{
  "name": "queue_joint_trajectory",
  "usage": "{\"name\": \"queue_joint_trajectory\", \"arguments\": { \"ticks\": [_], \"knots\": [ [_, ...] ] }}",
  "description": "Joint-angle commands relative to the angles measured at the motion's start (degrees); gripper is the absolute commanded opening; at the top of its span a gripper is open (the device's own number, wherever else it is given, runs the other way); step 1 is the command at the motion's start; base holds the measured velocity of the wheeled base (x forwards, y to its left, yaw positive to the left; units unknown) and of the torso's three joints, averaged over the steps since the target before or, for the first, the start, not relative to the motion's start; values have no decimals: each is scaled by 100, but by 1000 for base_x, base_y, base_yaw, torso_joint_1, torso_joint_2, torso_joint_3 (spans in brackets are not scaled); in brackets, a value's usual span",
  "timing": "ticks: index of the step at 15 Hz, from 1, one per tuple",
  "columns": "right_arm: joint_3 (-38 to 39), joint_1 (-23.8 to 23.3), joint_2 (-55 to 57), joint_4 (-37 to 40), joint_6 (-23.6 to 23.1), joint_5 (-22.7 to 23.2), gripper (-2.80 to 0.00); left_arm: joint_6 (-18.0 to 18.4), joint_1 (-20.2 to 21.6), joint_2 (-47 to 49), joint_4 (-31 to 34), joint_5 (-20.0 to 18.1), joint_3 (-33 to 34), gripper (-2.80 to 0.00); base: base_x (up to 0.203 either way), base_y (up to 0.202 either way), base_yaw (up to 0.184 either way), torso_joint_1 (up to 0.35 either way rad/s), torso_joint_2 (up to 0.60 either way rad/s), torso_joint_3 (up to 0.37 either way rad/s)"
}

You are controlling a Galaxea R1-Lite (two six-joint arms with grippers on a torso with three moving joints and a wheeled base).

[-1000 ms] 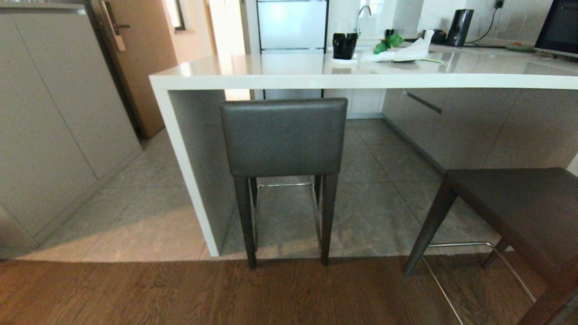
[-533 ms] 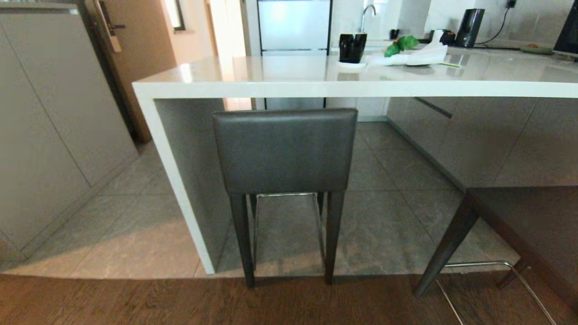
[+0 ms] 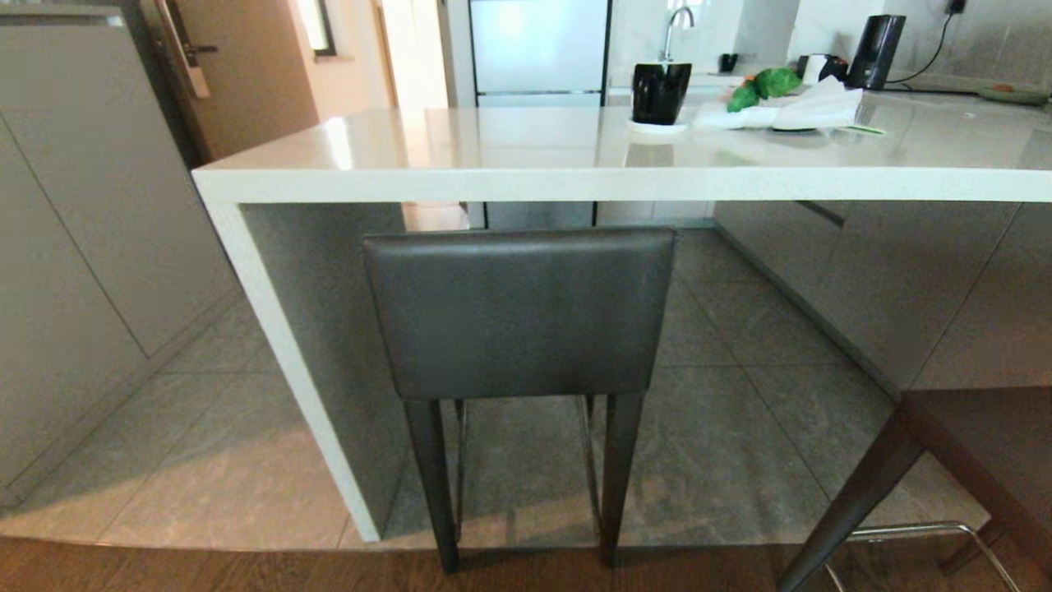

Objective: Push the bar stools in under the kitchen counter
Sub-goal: Pull the gray chair out from under the dining table

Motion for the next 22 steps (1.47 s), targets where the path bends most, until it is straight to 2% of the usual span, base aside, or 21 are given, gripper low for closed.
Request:
{"name": "queue_joint_trajectory", "arguments": {
  "ticks": [1,10,22],
  "knots": [
    [0,7,4,2,0,0,-280,-3,-2,9,-6,1,18,-280,192,0,2,2,2,7],
    [0,0,4,4,0,0,-280,-3,0,9,-7,1,18,-280,190,0,2,2,1,4],
    [0,0,4,-2,0,0,-280,-3,0,9,-6,1,18,-280,6,0,0,1,-1,0]
  ]
}}
